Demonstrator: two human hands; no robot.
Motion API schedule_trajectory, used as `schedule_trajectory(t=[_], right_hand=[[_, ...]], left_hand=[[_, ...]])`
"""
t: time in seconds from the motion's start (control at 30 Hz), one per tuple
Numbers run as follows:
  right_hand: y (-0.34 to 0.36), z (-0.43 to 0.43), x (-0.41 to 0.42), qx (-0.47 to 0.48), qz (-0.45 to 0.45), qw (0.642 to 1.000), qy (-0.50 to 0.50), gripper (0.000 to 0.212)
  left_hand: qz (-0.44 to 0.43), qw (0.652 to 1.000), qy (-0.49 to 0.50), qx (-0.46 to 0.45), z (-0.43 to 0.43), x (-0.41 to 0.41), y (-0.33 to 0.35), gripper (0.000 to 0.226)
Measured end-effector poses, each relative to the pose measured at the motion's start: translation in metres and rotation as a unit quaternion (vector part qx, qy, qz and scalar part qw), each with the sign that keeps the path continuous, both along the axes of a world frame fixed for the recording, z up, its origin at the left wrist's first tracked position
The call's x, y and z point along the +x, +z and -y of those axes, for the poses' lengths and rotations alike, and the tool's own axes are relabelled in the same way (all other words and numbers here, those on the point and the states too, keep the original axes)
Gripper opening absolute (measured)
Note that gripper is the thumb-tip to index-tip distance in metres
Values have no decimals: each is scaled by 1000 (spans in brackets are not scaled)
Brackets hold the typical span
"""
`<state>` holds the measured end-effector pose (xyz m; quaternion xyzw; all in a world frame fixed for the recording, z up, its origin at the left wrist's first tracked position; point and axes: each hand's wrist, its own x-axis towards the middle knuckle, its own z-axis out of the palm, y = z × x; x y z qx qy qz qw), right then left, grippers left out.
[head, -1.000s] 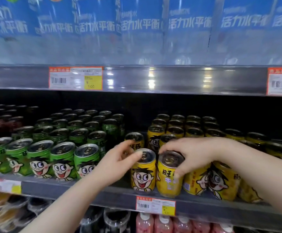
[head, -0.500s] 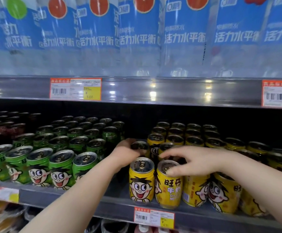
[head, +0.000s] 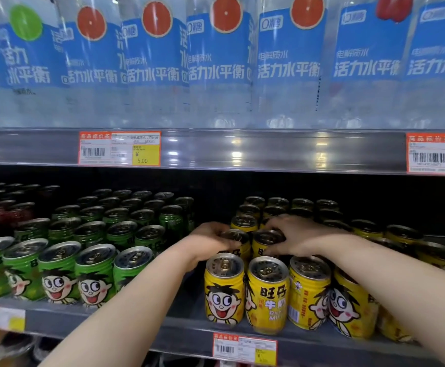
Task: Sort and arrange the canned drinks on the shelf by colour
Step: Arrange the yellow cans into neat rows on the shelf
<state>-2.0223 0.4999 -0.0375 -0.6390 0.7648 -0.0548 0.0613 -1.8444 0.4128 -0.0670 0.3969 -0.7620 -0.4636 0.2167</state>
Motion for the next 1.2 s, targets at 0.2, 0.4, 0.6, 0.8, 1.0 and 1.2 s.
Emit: schedule_trajectory(t=[0.2,0.4,0.6,0.8,1.0,1.2], right_hand=[[9,-6,-11,41,-13,999,7,62],[11,-22,-1,-42,11,999,30,51],[13,-55,29,27,-9,993,112,65],[6,-51,30,15,7,990,143,62],[13,-48,23,68,36,984,159,66],[4,-43,27,41,15,989,143,68]], left_hand=[[7,1000,-14,-8,-5,-9,-2,51],[-48,999,-3,1,-14,4,2,55],[-120,992,-3,46,-49,45,-24,64],[-126,990,-45,41,-50,44,-58,96],[-161,984,-57,48,-45,41,-61,74],[-169,983,-63,44,-43,41,-64,74]])
